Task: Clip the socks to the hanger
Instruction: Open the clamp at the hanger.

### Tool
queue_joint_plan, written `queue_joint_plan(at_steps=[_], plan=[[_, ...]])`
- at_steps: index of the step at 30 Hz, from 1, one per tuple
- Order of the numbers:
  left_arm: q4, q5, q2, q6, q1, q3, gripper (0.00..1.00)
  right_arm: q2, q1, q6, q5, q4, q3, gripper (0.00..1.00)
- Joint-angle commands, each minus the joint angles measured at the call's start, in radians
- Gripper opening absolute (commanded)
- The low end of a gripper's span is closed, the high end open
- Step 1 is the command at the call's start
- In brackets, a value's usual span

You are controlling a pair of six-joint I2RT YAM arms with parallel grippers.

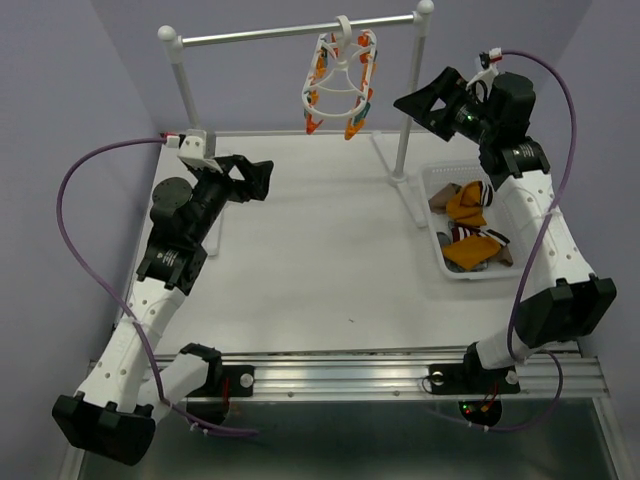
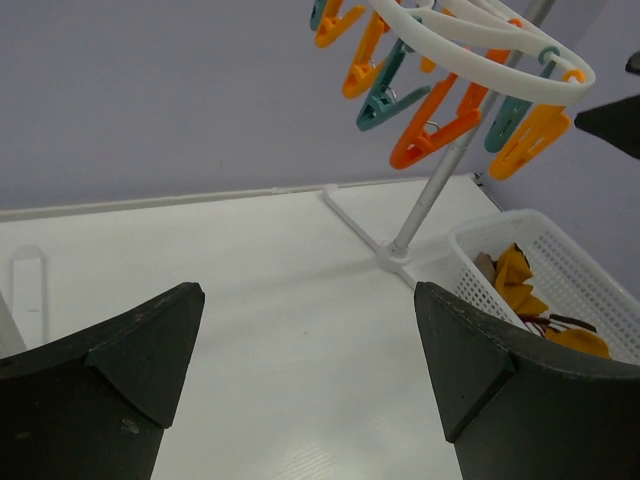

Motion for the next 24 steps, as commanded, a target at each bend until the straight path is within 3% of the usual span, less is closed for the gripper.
queue_joint_plan(at_steps=[1,7,15,24], plan=[[0.076,0.101,0.032,0.066,0.003,0.021,0.99,0.068,0.041,0.107,-0.11,0.159,0.138,0.95],[0.1,0.136,0.115,0.086,0.003,0.043,0.99,0.2,0.061,0.233,-0.115,0.214,0.267,0.76],[0.157,0.177,0.162,0.103,0.005,0.058,0.99,0.3,0.084,0.285,-0.116,0.211,0.382,0.65],[0.188,0.211,0.224,0.132,0.003,0.102,0.99,0.335,0.093,0.342,-0.125,0.219,0.402,0.54]])
